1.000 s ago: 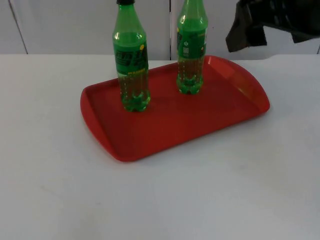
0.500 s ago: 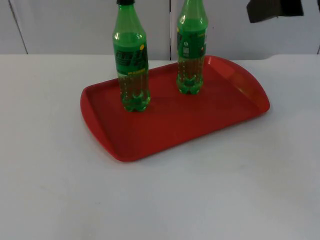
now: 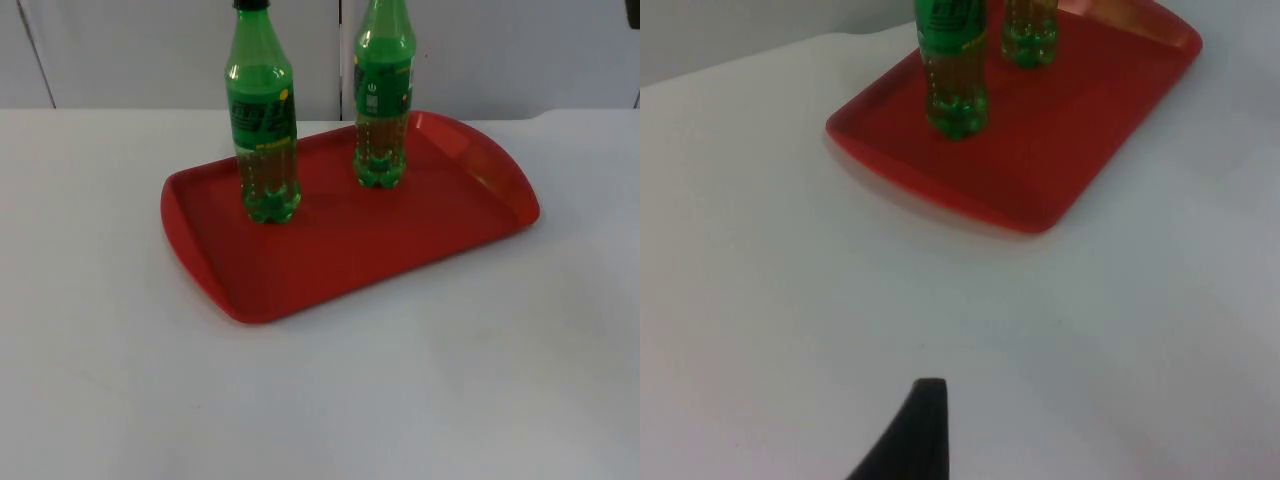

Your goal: Place the bottle upright on the tray.

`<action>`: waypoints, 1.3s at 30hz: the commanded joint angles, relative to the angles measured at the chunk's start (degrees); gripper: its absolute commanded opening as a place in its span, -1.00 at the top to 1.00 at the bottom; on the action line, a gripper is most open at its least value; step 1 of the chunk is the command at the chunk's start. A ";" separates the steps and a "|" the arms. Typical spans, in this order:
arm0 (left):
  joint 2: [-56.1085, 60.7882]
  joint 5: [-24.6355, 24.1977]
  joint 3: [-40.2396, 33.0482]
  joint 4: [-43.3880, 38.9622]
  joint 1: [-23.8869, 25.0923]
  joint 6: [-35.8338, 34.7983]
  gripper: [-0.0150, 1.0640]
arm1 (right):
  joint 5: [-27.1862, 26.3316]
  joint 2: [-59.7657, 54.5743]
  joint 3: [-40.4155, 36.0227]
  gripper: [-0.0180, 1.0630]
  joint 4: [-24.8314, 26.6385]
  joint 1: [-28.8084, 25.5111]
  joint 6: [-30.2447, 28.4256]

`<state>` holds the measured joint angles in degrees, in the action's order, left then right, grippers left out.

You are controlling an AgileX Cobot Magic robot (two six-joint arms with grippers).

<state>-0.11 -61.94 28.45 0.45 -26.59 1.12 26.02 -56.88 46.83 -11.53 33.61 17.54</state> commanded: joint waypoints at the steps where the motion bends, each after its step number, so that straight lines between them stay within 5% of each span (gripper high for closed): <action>1: 0.11 0.35 -0.18 -0.06 -0.39 -0.50 -0.98 | -0.41 2.62 -1.25 -0.98 0.12 0.31 -0.67; 17: 0.11 0.35 -0.18 -0.06 -0.39 -0.50 -0.98 | 0.68 24.42 -12.18 -0.98 0.22 0.31 -2.08; 27: 0.11 0.35 -0.18 -0.06 -0.39 -0.50 -0.98 | 10.69 36.63 -12.33 -0.98 0.38 0.31 -3.91; 39: 0.11 0.35 -0.18 -0.06 -0.39 -0.50 -0.98 | 23.93 49.30 -12.33 -0.98 7.95 0.31 -15.72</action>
<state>-0.11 -61.94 28.45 0.45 -26.59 1.12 48.79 -8.19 34.75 -4.14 33.61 3.08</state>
